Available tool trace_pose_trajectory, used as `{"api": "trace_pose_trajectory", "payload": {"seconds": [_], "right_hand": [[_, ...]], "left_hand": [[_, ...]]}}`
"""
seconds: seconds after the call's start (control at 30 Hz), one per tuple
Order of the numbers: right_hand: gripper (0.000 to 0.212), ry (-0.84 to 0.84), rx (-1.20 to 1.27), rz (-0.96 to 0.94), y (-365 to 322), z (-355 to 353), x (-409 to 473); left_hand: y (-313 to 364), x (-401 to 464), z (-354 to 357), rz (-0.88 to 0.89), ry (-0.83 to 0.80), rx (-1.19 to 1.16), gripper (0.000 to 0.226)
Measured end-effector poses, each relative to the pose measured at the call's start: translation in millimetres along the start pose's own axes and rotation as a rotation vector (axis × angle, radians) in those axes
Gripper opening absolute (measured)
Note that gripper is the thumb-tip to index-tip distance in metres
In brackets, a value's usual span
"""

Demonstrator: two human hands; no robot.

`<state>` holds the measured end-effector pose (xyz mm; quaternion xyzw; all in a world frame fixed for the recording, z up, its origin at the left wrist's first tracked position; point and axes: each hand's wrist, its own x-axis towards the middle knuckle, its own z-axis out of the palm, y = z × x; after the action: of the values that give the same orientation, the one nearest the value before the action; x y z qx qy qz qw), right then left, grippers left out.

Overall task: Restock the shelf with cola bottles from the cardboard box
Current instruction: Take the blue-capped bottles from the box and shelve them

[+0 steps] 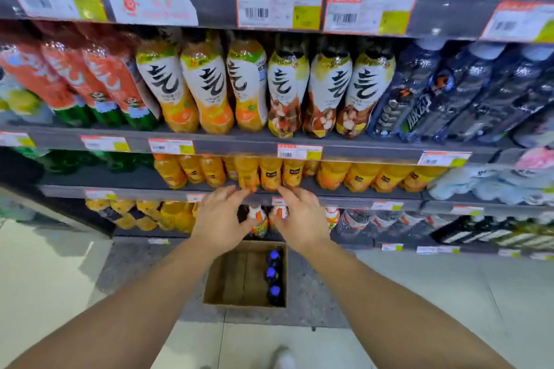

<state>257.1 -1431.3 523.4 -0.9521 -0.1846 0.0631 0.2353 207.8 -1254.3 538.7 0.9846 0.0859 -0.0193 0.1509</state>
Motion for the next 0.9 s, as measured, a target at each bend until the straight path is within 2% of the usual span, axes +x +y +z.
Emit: {"api": "trace_pose_trajectory", "payload": {"seconds": [0.27,0.47,0.67,0.9], "right_hand": [[0.063,-0.043,0.014,0.248,11,56,-25],[0.065,-0.112,0.009,0.408,44,130,-54],[0.064,-0.142,-0.012,0.401,99,218,-53],[0.066,-0.083,-0.024,0.340,167,299,-23]], "left_hand": [[-49,3,50,0.095,-0.152,-0.018,0.073],[-84,-2,116,0.106,-0.198,-0.037,0.071],[-99,7,224,0.135,-0.215,-0.043,0.068],[-119,17,356,0.193,-0.259,-0.097,0.071]]}}
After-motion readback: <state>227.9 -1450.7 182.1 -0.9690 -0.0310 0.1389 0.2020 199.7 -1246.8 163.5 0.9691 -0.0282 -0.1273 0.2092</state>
